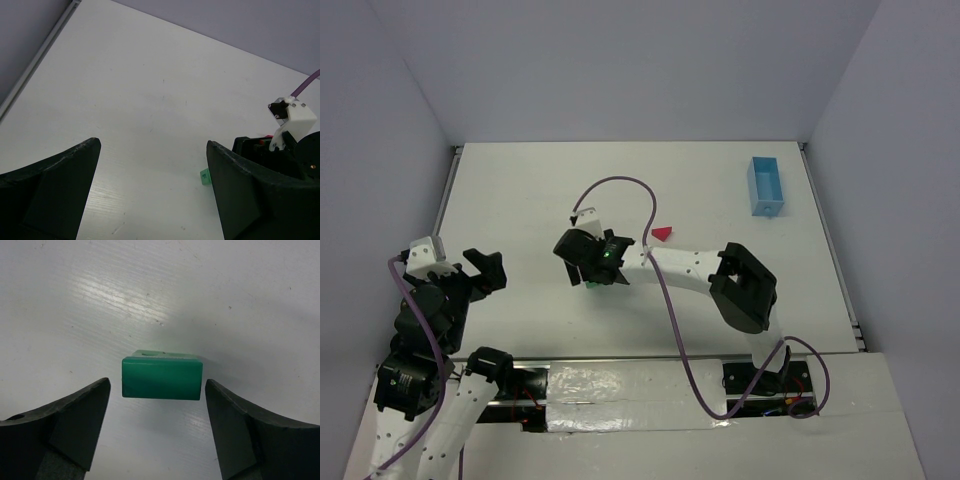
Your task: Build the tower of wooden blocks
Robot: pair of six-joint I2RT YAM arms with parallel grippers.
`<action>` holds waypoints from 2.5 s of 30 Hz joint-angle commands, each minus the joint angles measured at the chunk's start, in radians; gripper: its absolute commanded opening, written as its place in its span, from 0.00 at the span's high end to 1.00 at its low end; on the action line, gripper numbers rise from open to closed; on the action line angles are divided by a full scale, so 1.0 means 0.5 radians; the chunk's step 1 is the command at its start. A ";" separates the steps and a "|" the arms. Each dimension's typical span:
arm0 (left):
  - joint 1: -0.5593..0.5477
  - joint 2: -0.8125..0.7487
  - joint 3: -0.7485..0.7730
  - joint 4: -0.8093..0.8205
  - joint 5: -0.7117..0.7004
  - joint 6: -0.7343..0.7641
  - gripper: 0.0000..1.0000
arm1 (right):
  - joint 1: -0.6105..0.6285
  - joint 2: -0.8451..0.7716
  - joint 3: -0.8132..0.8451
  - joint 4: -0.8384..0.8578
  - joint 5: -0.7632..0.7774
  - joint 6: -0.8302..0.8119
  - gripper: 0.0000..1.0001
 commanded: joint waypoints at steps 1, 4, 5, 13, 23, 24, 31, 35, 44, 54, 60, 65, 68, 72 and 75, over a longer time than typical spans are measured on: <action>-0.013 -0.032 -0.001 0.100 0.000 0.028 0.00 | 0.015 -0.150 0.032 -0.008 0.062 0.031 0.16; -0.013 -0.032 -0.001 0.100 0.000 0.028 0.01 | 0.015 -0.242 0.001 0.013 0.046 0.025 0.00; -0.016 -0.032 -0.001 0.100 0.000 0.028 0.01 | 0.012 -0.270 -0.014 0.025 0.040 0.021 0.00; -0.016 -0.026 0.002 0.103 0.000 0.028 0.01 | -0.047 -0.693 -0.324 0.182 0.022 0.018 0.00; -0.019 0.451 0.103 0.143 0.309 0.117 0.00 | -0.550 -1.309 -0.885 0.050 0.055 0.334 0.00; -0.019 0.562 0.146 0.131 0.368 0.117 0.01 | -0.586 -1.380 -1.029 0.071 0.046 0.365 0.00; -0.288 1.752 0.707 0.360 1.000 0.107 0.01 | -1.212 -2.220 -1.735 0.464 -0.619 0.365 0.00; -0.586 2.393 1.176 0.394 1.204 0.499 0.00 | -1.363 -2.460 -1.773 0.354 -0.736 0.283 0.00; -0.899 3.339 1.855 0.306 1.135 1.193 0.00 | -1.513 -2.875 -1.714 0.071 -0.929 0.095 0.00; -0.930 3.827 2.109 0.330 1.150 1.307 0.06 | -1.516 -2.991 -1.806 0.047 -1.120 -0.061 0.00; -0.939 3.971 2.275 0.330 1.037 1.338 0.09 | -1.516 -2.991 -1.877 0.068 -1.117 -0.114 0.00; -0.939 4.097 2.331 0.260 1.003 1.390 0.18 | -1.516 -3.004 -1.886 0.087 -1.117 -0.123 0.00; -0.939 4.177 2.392 0.210 0.997 1.408 0.23 | -1.516 -3.013 -1.877 0.087 -1.123 -0.126 0.00; -0.939 4.226 2.395 0.180 1.071 1.402 0.26 | -1.516 -3.022 -1.877 0.087 -1.132 -0.132 0.00; -0.939 4.241 2.392 0.186 1.098 1.384 0.34 | -1.516 -3.028 -1.886 0.093 -1.138 -0.132 0.00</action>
